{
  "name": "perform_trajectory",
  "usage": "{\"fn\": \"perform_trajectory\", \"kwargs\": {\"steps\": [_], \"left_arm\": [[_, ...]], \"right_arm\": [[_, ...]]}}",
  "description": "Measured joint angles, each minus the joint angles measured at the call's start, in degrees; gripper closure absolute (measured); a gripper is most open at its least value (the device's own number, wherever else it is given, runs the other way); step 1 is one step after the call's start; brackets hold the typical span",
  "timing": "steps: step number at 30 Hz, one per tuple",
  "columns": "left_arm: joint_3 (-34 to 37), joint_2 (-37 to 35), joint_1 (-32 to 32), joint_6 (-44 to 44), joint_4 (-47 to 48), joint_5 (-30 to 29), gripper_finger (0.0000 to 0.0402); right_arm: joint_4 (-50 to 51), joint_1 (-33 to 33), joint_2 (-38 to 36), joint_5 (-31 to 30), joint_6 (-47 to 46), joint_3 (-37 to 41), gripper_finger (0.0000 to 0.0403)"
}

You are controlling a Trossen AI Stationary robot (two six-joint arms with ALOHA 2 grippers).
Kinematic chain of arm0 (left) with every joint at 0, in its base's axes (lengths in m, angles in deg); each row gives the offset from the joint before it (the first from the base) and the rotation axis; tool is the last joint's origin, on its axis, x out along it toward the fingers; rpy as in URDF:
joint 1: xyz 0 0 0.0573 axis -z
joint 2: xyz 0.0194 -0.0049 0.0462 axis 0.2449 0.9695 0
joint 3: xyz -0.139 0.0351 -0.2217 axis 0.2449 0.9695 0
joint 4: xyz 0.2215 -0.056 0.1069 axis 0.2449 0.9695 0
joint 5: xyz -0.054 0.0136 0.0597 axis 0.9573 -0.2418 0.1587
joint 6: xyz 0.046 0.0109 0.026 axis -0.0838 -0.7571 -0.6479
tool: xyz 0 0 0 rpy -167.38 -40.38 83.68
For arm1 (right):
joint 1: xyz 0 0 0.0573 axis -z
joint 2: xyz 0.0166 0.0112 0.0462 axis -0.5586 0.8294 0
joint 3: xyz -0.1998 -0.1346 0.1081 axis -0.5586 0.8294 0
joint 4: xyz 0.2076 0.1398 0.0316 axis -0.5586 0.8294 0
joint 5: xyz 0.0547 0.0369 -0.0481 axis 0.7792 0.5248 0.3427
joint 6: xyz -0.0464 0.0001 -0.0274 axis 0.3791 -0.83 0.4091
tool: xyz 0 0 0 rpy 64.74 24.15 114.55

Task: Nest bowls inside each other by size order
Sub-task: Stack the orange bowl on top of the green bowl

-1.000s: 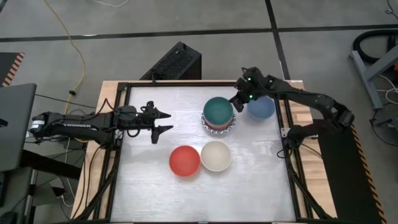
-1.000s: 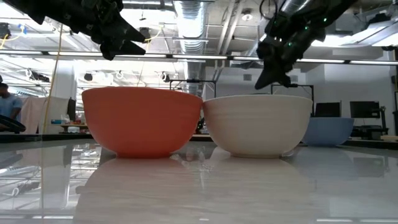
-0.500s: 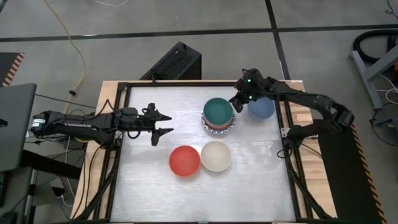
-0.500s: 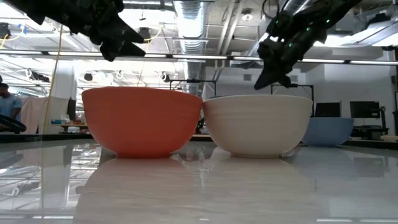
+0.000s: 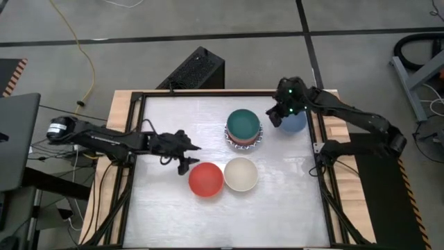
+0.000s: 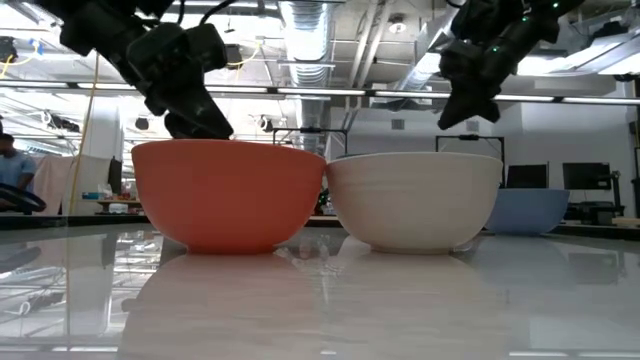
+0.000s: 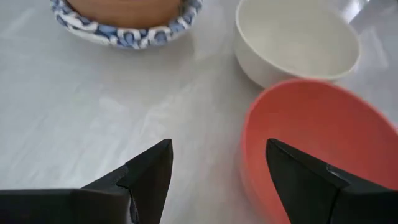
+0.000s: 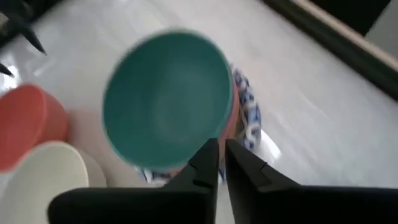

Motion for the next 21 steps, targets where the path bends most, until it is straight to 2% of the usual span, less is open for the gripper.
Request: {"fn": "perform_trajectory", "kwargs": {"steps": [4, 11, 15, 21], "left_arm": [[-5.40, 4.69, 2.95, 0.28, 6.67, -3.05, 0.0154], [-16.06, 13.21, 5.86, 0.29, 19.76, -6.48, 0.0154], [-18.22, 18.38, 6.06, 0.34, 20.84, -4.92, 0.0154], [-18.16, 25.48, 4.99, 2.59, 20.91, 1.06, 0.0168]], "right_arm": [[3.47, -1.54, 0.01, -2.11, 0.16, 0.00, 0.0325], [4.45, -3.47, 0.01, -2.39, 0.16, 0.00, 0.0287], [4.52, -4.37, 0.01, -2.60, 0.16, 0.00, 0.0280], [5.57, -6.26, 0.01, -4.81, 0.12, 0.00, 0.0280]]}}
